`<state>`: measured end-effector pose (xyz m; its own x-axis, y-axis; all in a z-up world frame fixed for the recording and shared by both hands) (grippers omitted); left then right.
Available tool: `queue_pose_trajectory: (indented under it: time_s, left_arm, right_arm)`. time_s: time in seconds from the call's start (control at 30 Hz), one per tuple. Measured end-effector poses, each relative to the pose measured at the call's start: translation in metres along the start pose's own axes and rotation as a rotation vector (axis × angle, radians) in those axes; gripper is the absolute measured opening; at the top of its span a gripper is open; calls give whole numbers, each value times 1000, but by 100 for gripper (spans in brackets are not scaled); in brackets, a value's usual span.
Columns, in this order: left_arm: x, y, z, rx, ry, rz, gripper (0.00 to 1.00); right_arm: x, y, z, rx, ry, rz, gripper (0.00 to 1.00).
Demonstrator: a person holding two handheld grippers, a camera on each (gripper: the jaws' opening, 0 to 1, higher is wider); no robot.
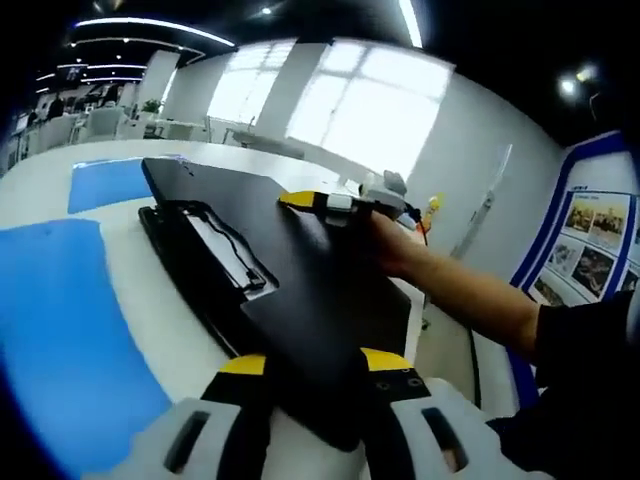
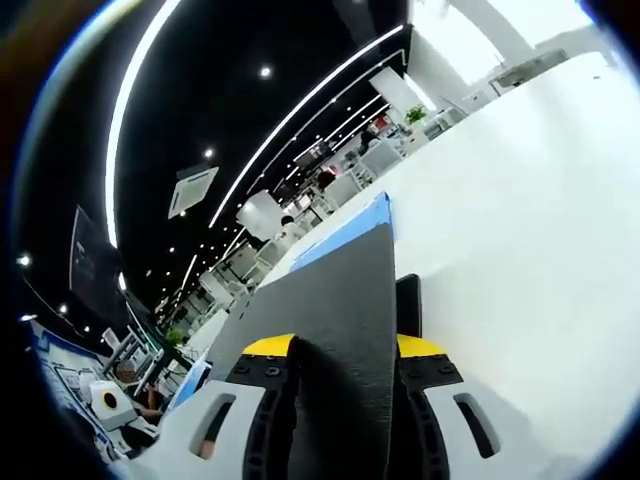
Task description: Organize the scattered folders on the table and sort them into different groups
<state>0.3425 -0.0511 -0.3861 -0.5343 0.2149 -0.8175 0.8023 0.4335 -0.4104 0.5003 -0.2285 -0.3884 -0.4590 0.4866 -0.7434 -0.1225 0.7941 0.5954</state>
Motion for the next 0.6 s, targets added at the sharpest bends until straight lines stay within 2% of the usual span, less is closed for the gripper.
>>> queue_pose_trajectory:
  time_s: [0.13, 0.27, 0.33, 0.6]
  left_arm:
    - [-1, 3, -1, -7, 7, 13, 36]
    - [4, -6, 0, -15, 15, 26, 36]
    - [3, -4, -1, -17, 18, 29, 36]
    - [2, 4, -3, -25, 20, 45, 36]
  right_arm:
    - [-3, -4, 2, 2, 0, 1, 36]
    - [-6, -7, 4, 2, 0, 2, 36]
    - [-11, -13, 7, 1, 0, -2, 36]
    - [-14, -16, 8, -5, 0, -11, 36]
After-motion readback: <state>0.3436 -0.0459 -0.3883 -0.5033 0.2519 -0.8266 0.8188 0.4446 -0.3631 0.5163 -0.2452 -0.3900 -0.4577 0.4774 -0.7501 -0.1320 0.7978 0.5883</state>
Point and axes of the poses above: the point that each gripper's makers call its tool centre point, and the gripper's own axes: z roughly forward along the fingers, y roughly to its left, x roughly out of its underside, the point moved 1 cm from there along -z, roughly backward along the fingers, and after that the axes turned 7 degrees about x, right-handed, at the moved point
